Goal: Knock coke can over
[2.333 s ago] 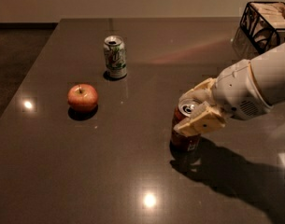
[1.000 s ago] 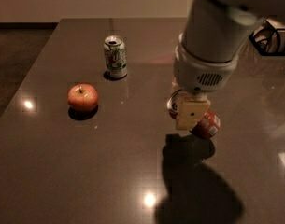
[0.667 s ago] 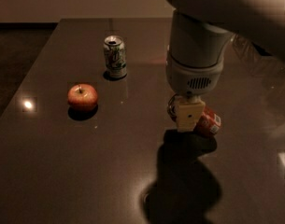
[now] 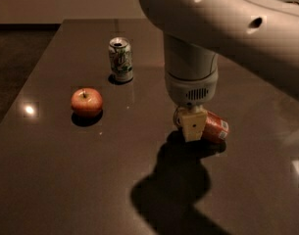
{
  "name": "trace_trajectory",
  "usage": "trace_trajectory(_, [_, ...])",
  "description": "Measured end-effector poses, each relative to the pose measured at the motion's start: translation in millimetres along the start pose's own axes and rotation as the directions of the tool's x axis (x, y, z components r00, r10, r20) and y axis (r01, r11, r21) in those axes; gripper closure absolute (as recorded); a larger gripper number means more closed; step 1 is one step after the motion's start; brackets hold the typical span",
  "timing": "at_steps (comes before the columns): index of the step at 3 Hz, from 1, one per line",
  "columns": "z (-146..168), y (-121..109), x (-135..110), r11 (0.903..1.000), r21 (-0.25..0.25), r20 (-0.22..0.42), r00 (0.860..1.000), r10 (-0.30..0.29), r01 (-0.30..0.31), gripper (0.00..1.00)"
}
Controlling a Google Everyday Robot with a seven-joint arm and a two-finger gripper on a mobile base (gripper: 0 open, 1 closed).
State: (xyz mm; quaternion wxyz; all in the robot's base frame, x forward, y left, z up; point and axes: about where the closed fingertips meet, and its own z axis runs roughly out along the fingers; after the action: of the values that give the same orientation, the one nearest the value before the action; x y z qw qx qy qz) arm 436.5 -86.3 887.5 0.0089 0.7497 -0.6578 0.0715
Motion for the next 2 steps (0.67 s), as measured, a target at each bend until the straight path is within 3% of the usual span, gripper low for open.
trace_trajectory(2, [24, 3, -6, 0.9984, -0.033, -0.031, 0.998, -0.047, 0.045, 0.12])
